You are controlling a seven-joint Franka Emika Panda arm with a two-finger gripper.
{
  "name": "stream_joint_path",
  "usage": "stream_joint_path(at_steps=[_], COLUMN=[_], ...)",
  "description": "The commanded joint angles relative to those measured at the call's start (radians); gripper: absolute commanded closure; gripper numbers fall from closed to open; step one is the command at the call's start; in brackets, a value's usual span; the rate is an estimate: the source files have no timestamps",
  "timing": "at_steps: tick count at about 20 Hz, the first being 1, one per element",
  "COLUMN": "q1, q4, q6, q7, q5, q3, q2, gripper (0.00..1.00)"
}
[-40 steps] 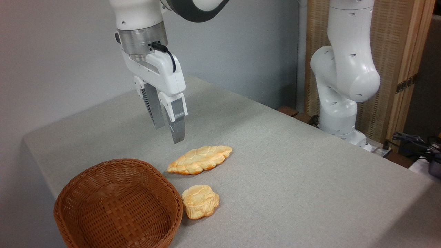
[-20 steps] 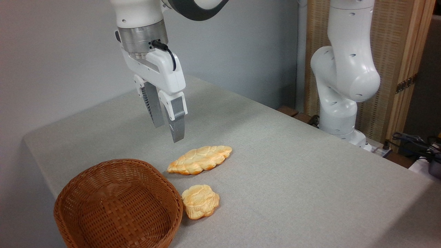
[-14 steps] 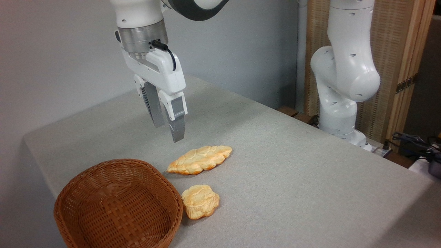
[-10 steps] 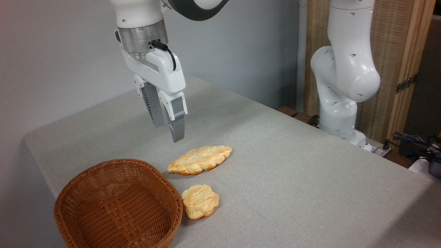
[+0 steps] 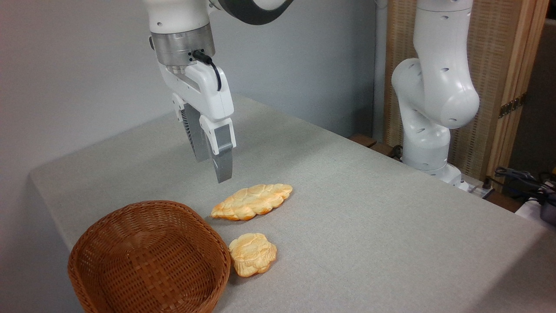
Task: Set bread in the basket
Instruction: 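Lower the open gripper down onto the small round bun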
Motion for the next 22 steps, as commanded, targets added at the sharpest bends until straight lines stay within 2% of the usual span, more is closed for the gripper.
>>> stream_joint_path(at_steps=[1, 3, 5, 7, 10, 14, 22], q1=[-0.005, -0.004, -0.004, -0.004, -0.004, -0.002, -0.002], q4=[-0.055, -0.08, -0.106, -0.147, -0.215, -0.269, -0.28], q6=[0.054, 0.054, 0.064, 0.119, 0.21, 0.264, 0.313], q7=[0.033, 0.044, 0.047, 0.065, 0.091, 0.137, 0.143], q5=[-0.005, -0.004, 0.001, 0.05, 0.082, 0.084, 0.084], q3=[0.012, 0.018, 0.052, 0.072, 0.119, 0.13, 0.13], q2=[-0.02, -0.029, -0.029, -0.029, -0.029, -0.011, 0.031], gripper=[0.0, 0.0, 0.0, 0.0, 0.0, 0.0, 0.0])
